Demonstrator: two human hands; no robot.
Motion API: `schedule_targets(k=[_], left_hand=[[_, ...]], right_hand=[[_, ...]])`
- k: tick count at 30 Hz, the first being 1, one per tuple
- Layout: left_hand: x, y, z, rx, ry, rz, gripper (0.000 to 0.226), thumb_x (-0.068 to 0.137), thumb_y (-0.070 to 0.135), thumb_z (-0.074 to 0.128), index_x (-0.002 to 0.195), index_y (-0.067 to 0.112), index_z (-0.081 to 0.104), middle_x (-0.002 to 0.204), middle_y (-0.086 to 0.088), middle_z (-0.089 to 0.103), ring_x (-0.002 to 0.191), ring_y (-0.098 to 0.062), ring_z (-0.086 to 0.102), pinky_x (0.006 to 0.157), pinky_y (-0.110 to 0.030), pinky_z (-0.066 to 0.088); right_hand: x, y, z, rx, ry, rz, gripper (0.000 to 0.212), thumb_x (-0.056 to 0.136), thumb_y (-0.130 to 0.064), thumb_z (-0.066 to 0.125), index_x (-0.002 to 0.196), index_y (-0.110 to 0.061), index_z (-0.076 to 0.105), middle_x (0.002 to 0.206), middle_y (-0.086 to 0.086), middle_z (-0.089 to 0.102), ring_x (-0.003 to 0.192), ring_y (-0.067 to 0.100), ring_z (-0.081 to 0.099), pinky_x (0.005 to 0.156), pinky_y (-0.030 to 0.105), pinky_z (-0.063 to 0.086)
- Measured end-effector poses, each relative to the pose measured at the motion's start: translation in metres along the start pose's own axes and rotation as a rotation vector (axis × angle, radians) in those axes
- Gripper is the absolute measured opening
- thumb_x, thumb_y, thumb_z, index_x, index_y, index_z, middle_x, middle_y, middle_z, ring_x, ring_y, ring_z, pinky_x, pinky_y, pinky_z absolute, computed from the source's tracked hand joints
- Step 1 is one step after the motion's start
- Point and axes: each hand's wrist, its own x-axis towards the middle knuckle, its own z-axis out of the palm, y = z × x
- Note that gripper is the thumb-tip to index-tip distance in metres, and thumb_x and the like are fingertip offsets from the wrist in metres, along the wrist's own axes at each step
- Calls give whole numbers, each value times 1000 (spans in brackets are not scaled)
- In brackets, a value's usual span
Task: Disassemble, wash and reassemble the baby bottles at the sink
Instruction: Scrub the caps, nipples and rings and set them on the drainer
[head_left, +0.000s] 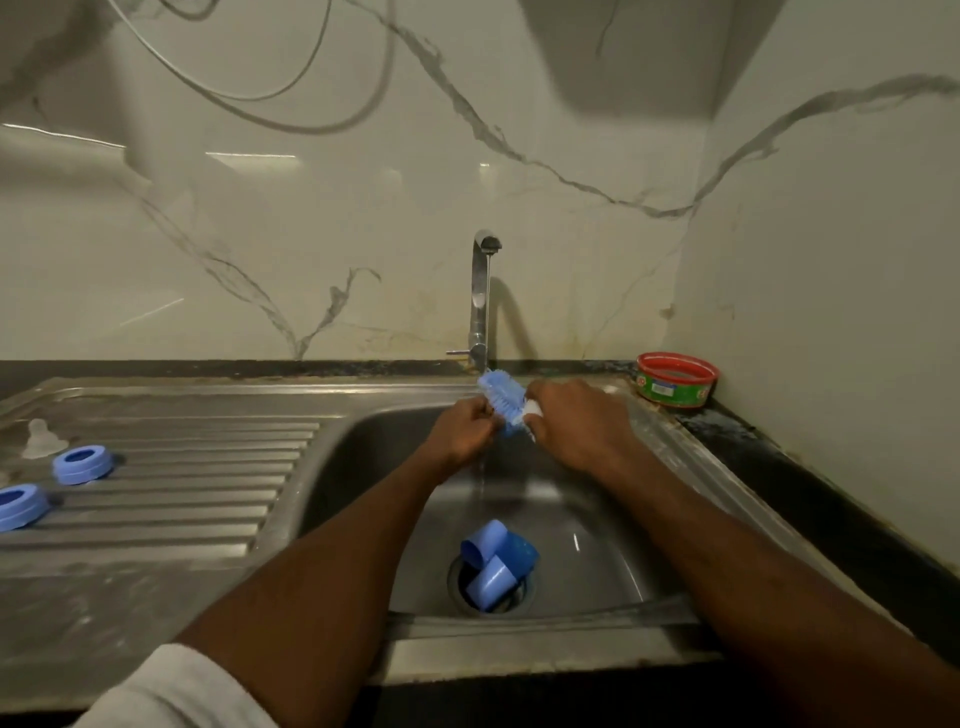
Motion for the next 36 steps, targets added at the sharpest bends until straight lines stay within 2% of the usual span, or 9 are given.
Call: schedule_targets(k=[2, 4, 9, 16, 24, 28, 31, 34, 36], left_hand=[[-1, -5, -2, 234, 48, 73, 17, 103, 27, 56, 108, 15, 65, 105, -7, 70, 86, -13, 63, 73, -21, 47], [-3, -7, -5, 256, 63, 73, 12, 103, 28, 55, 102, 18, 62, 95, -4, 67, 78, -7, 62, 64, -14, 44], [-4, -5, -11, 257, 10, 51, 10, 100, 27, 62, 97, 17, 62, 91, -5, 73, 80, -14, 73, 84, -37, 61], [-26, 15, -33, 417, 109, 138, 30, 87, 33, 78, 107, 17, 63, 98, 2, 66, 83, -7, 61, 68, -13, 44], [-44, -2, -46, 448, 160, 48, 49, 76, 32, 87, 114, 13, 62, 101, -6, 71, 85, -15, 70, 80, -29, 60], [-43, -1, -43, 467, 253, 113, 53, 74, 25, 90, 116, 12, 60, 109, -7, 68, 90, -11, 66, 79, -21, 54], [-43, 9, -44, 448, 402, 248, 48, 78, 20, 87, 118, 14, 61, 109, -4, 67, 91, -7, 63, 79, -18, 50], [-44, 24, -49, 388, 538, 481, 48, 79, 16, 85, 122, 14, 64, 112, -2, 67, 94, -9, 64, 84, -21, 54], [-46, 24, -48, 430, 488, 481, 50, 82, 19, 82, 128, 17, 63, 118, 0, 64, 101, -10, 61, 89, -21, 49]], right_hand=[[-1, 1, 1, -25, -36, 40, 30, 95, -41, 58, 121, -27, 62, 115, 2, 67, 100, 24, 64, 81, 38, 50], [-2, 3, 0, -47, -80, 88, 31, 95, -41, 59, 121, -25, 63, 117, 4, 67, 103, 25, 63, 85, 40, 51], [-8, 7, -6, -22, -84, 117, 31, 94, -38, 60, 121, -24, 64, 118, 6, 67, 103, 26, 63, 83, 38, 51], [-13, 4, -10, -71, -150, 32, 33, 96, -35, 57, 127, -24, 62, 126, 4, 64, 111, 26, 63, 80, 34, 45], [-14, -5, -10, -84, -134, -10, 37, 95, -37, 58, 131, -30, 61, 126, 4, 64, 110, 27, 63, 79, 36, 45], [-20, -7, -17, -78, -153, -15, 33, 96, -42, 58, 125, -28, 64, 119, 4, 67, 102, 26, 63, 77, 35, 48], [-23, -7, -35, 61, -67, -18, 41, 99, -58, 46, 109, -24, 66, 103, 3, 70, 83, 21, 60, 75, 36, 50], [-23, -4, -57, -16, 235, -38, 33, 101, -50, 46, 119, -25, 58, 102, 5, 68, 76, 22, 55, 65, 33, 41], [-24, -4, -59, -10, 296, -42, 31, 101, -47, 47, 121, -25, 55, 100, 4, 68, 74, 20, 53, 62, 31, 40]])
